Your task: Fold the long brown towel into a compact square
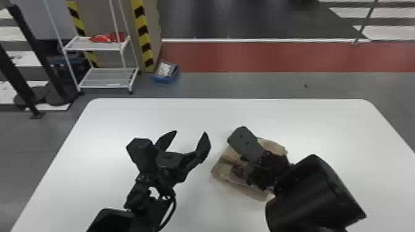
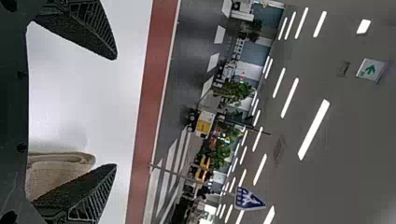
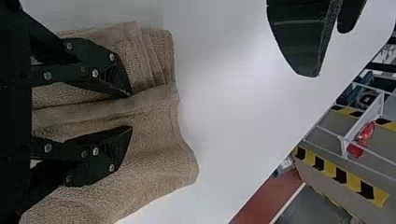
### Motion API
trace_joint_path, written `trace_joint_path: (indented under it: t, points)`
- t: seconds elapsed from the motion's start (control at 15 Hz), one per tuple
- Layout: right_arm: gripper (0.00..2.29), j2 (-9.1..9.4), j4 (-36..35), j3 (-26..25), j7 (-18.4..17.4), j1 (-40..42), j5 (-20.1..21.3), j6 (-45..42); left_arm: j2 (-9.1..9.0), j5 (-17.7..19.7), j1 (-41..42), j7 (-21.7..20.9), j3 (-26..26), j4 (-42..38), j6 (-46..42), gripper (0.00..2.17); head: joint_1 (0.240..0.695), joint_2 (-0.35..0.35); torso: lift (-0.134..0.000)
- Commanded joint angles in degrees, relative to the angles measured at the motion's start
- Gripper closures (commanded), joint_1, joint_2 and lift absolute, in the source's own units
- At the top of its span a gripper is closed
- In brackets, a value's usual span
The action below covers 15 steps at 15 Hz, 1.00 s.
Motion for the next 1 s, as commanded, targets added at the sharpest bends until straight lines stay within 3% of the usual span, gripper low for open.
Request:
trace_joint_path:
  t: [0.0,0.13,0.47,0.8,0.87,0.93]
  points:
    - [1.22,0.00,-0.67,-0.27,-0.97,0.54,-0.04,-0.17,0.01,-0.03,-0.01,0.00,-0.03,0.04,0.00,0.05,0.695,0.010,-0.102]
    - [1.53,0.00,-2.25,-0.71,-1.59,1.42,-0.74,-0.87,0.01,0.06,-0.01,0.00,0.05,0.21,0.00,0.05,0.695,0.005,-0.102]
    - [1.54,-0.62,-11.74,-1.50,0.52,5.99,-3.03,-1.05,0.10,0.06,-0.01,0.00,0.05,0.21,-0.18,0.05,0.695,0.019,-0.102]
    - [1.53,-0.62,-10.95,0.43,3.16,6.08,-2.32,-0.34,0.10,0.06,-0.01,0.00,-0.21,0.21,-0.18,0.05,0.695,0.045,-0.102]
    - [1.42,-0.53,-9.89,0.70,3.68,5.82,-2.59,-0.17,0.10,0.06,-0.01,0.00,-0.30,0.21,-0.18,0.05,0.695,0.046,-0.102]
    - [1.04,-0.53,-9.37,0.87,4.39,5.82,-3.20,-0.17,0.10,0.06,-0.01,0.00,-0.30,0.21,-0.18,0.05,0.695,0.048,-0.102]
